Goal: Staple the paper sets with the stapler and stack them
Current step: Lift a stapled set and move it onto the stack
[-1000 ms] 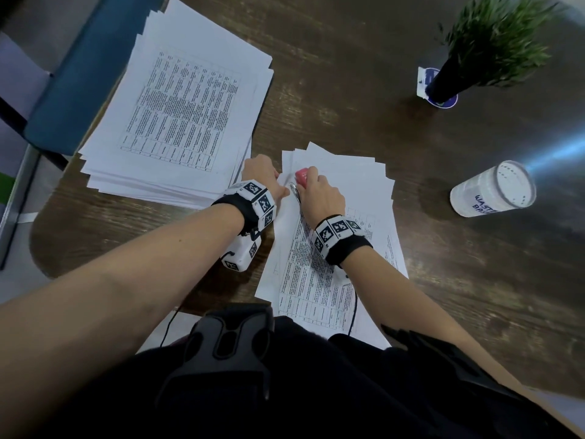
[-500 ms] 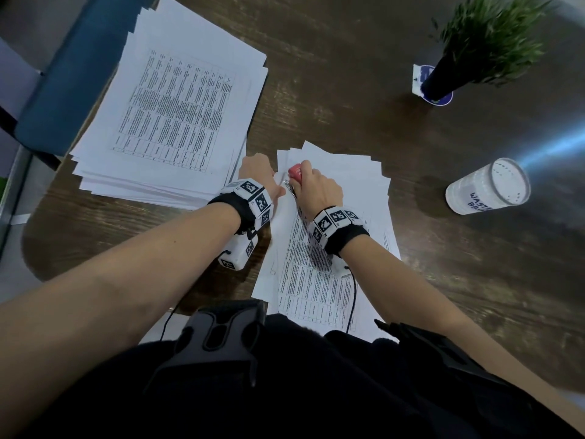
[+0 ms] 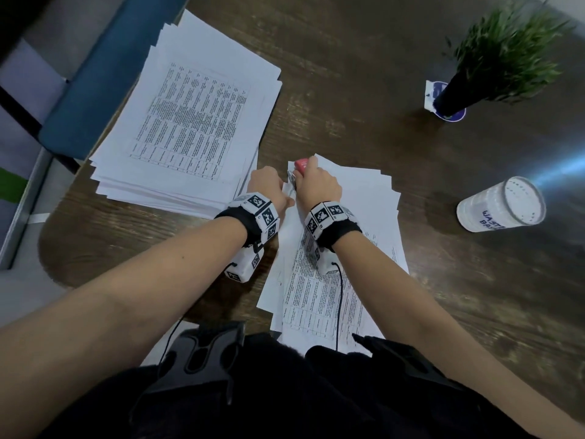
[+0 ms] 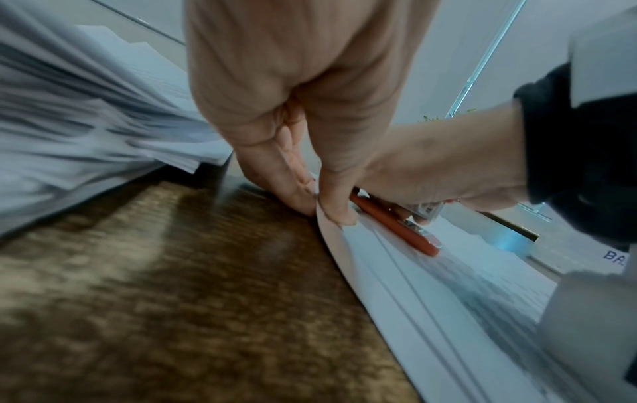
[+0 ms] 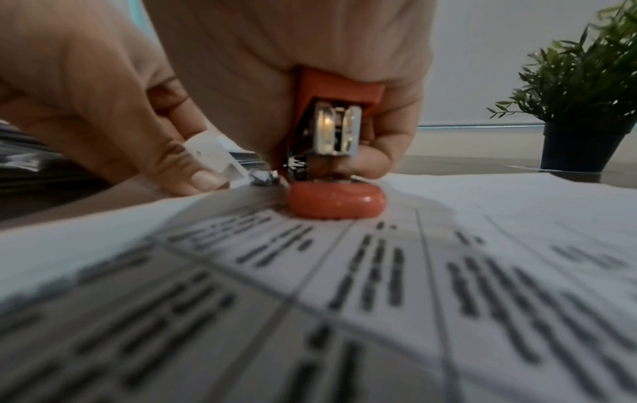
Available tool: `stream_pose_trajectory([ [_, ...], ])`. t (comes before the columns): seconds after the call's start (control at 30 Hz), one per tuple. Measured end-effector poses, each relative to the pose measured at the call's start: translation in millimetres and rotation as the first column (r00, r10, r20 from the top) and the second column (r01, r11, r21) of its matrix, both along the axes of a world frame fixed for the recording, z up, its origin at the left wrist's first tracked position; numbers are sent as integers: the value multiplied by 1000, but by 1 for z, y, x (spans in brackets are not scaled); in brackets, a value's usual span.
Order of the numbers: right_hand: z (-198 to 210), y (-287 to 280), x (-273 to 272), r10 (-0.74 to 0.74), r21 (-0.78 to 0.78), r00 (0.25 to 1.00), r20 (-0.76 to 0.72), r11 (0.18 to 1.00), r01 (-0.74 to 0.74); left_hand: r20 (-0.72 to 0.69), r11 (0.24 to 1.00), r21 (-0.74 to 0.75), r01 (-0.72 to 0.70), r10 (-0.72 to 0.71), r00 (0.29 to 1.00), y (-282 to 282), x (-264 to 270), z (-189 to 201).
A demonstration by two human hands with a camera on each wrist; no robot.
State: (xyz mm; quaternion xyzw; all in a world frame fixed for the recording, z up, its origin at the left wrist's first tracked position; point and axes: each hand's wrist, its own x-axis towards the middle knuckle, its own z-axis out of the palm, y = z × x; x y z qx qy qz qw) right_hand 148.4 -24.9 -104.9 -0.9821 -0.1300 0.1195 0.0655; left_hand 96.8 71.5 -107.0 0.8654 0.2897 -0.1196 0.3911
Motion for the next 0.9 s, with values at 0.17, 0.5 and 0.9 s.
stream_pose_trajectory([
  [0.17, 9, -16, -6, -66, 152, 998, -4, 986, 66, 54, 1000, -7, 20, -20, 998, -1, -4, 1],
  [0.5, 29, -86, -44, -315, 440, 946, -75, 841, 314, 241, 932, 321, 167, -251, 937, -23, -8, 11],
  [0.9, 41, -117, -66, -420, 539, 907, 40, 773, 334, 188, 867, -169, 469, -439, 879, -79, -15, 33],
])
